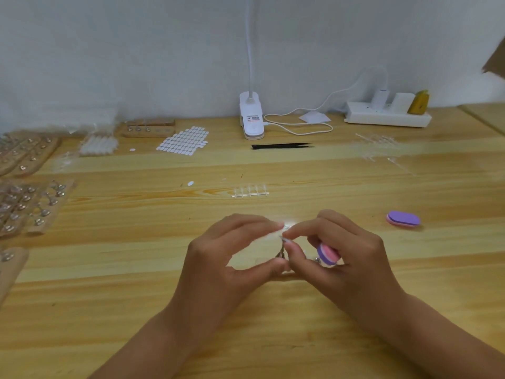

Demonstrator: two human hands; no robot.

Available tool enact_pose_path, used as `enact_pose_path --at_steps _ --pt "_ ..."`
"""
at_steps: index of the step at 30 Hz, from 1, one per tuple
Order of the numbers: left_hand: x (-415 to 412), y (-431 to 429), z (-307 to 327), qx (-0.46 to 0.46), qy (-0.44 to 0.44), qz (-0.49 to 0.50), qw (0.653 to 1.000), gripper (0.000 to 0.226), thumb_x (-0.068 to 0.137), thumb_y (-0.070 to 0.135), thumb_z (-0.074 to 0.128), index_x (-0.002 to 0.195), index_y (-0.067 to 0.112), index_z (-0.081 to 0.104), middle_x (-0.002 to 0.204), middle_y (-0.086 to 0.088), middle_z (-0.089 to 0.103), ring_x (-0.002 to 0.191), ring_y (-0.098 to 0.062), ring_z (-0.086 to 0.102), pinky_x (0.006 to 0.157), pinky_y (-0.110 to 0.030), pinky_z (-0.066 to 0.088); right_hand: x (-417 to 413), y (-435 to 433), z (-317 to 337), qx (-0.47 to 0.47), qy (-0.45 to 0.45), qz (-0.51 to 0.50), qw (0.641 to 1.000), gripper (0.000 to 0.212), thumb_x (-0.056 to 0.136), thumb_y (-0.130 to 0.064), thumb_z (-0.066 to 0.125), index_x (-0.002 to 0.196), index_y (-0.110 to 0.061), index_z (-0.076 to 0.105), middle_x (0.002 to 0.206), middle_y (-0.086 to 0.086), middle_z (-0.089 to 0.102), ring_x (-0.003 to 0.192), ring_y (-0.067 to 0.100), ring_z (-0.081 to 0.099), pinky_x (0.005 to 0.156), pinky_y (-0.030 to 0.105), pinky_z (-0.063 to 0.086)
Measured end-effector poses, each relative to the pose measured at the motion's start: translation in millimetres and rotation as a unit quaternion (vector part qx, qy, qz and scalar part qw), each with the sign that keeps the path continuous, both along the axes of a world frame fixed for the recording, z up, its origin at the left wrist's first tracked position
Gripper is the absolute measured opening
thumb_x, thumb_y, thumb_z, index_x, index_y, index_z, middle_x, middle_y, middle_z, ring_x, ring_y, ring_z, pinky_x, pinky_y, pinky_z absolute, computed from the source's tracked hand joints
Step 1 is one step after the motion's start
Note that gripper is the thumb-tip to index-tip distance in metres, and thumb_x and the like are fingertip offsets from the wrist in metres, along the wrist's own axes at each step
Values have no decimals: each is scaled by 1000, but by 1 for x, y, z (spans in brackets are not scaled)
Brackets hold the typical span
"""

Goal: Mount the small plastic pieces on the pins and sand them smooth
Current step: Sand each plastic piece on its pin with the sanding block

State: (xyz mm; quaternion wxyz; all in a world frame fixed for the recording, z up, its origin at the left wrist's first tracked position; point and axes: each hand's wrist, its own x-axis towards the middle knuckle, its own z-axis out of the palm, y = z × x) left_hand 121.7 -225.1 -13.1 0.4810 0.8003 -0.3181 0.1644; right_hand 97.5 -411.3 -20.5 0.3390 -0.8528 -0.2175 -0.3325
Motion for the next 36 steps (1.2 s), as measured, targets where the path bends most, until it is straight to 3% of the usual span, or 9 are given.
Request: enact_pose_path --at_steps 3,8,12,16,19,23,28,33,36 --pt "-1 1 1 -32 -15 -16 999 35 72 30 79 103 13 75 102 5 73 97 -5 69 83 -22 53 -2 0 3 37 34 26 998 13 88 -23 68 90 -11 73 81 -30 44 69 -7 47 69 4 35" --pt "-2 4 5 -56 -15 -18 998 32 67 30 85 93 12 77 93 7 74 88 -6 71 79 -19 52 -8 2 4 119 96 52 987 14 87 -36 69 101 -33 64 69 -16 48 63 5 51 64 9 39" --pt "-1 5 4 -79 21 -26 996 26 64 28 87 83 14 75 84 11 73 81 -10 70 74 -22 52 -8 -5 3 182 186 135 956 26 82 -27 52 107 -29 50 79 1 45 70 20 44 64 31 42" --pt "-1 7 4 -93 28 -21 995 24 65 31 86 81 19 74 82 10 72 78 -15 70 71 -27 53 -4 -9 0 219 249 145 932 31 73 -21 41 98 -39 46 84 -5 47 74 24 40 66 42 42" --pt "0 7 4 -102 34 -21 994 23 66 32 85 82 20 74 82 10 72 78 -14 69 71 -26 53 -6 -9 0 167 230 159 946 20 94 -27 42 113 -33 46 100 -8 52 86 19 51 74 35 48" --pt "2 6 4 -99 29 -20 994 23 66 31 85 85 22 74 84 11 73 79 -10 69 72 -21 52 -5 -5 4 114 107 128 979 25 96 -22 57 120 -27 59 121 -3 53 114 20 56 92 25 47" --pt "0 6 2 -103 13 -26 994 25 67 29 85 87 18 76 86 10 72 79 -10 70 73 -19 50 -6 1 5 88 19 115 989 30 90 -14 68 120 -18 66 112 2 60 103 12 62 88 20 49" --pt "1 7 1 -125 44 -28 991 23 68 34 84 86 24 74 82 11 72 76 -17 68 71 -23 50 1 -8 4 83 23 85 993 31 88 -14 69 118 -12 63 108 3 64 100 13 64 85 29 54" --pt "2 6 1 -128 58 -35 989 24 67 33 84 87 22 75 81 10 72 75 -17 67 71 -24 51 -2 -4 6 109 5 85 990 29 88 -15 71 116 -16 65 109 2 66 98 14 66 83 24 52"
